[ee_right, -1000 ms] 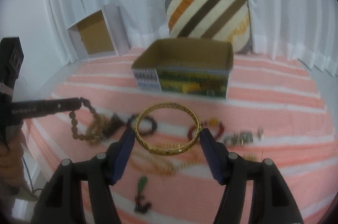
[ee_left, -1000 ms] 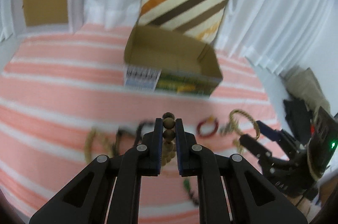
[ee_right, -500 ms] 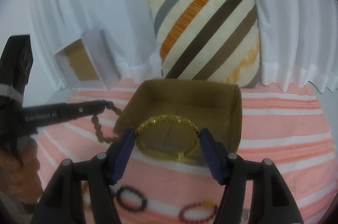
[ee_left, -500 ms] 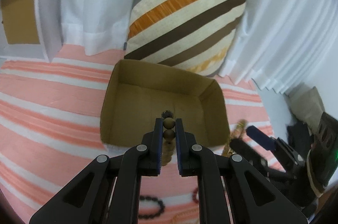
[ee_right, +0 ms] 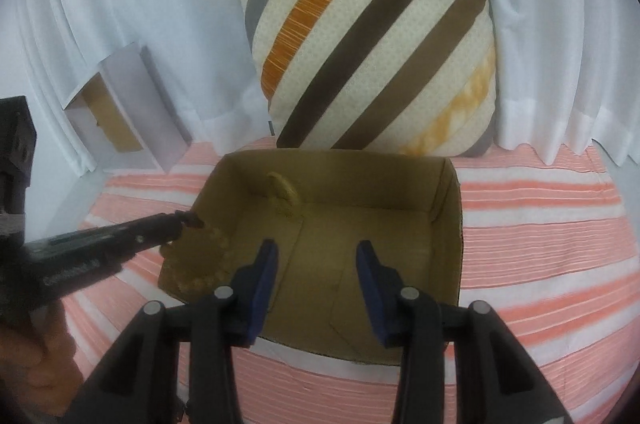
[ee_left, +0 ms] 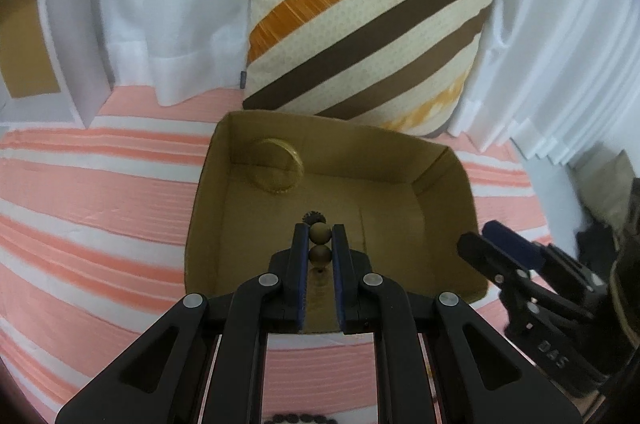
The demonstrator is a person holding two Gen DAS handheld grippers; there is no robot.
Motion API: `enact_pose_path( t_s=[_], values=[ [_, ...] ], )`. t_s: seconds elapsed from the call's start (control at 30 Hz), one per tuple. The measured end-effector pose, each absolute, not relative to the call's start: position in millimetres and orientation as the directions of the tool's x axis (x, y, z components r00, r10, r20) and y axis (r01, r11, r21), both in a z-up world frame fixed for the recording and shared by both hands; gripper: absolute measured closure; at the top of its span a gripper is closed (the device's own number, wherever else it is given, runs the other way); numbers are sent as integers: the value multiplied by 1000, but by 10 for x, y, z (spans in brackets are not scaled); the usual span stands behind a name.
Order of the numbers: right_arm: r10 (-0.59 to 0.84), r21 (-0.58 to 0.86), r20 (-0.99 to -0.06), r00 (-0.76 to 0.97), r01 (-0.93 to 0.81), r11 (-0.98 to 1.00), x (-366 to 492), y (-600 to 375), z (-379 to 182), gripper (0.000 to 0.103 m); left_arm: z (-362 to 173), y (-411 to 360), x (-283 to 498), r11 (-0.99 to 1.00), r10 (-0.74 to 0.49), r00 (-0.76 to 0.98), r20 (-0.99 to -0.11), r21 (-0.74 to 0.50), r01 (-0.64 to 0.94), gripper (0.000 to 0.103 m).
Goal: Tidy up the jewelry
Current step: 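Open the left tool to drop the dark bead bracelet into the box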
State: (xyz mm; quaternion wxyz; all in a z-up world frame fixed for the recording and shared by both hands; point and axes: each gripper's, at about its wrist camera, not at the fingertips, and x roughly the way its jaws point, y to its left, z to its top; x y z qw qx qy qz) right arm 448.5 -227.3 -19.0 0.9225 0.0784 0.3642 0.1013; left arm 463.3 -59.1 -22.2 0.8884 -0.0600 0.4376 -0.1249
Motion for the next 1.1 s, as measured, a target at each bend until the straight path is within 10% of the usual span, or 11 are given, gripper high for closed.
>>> enact_pose_path(
  t_s=[0.23, 0.37, 1.1],
  values=[
    [251, 224, -661, 707, -133, 965, 4438, -2257, -253, 62, -390, -652, 4702, 978, -205, 593, -779, -138, 156, 90],
    [227, 217, -666, 710, -107, 970, 4420, -2285, -259, 47, -382, -627, 4681, 988, -149, 625, -766, -97, 117, 26],
    [53, 85, -602, 797, -2, 996, 3432, -2392, -310, 16, -341, -513, 3591, 987, -135, 704, -697, -33, 156, 8]
  ],
)
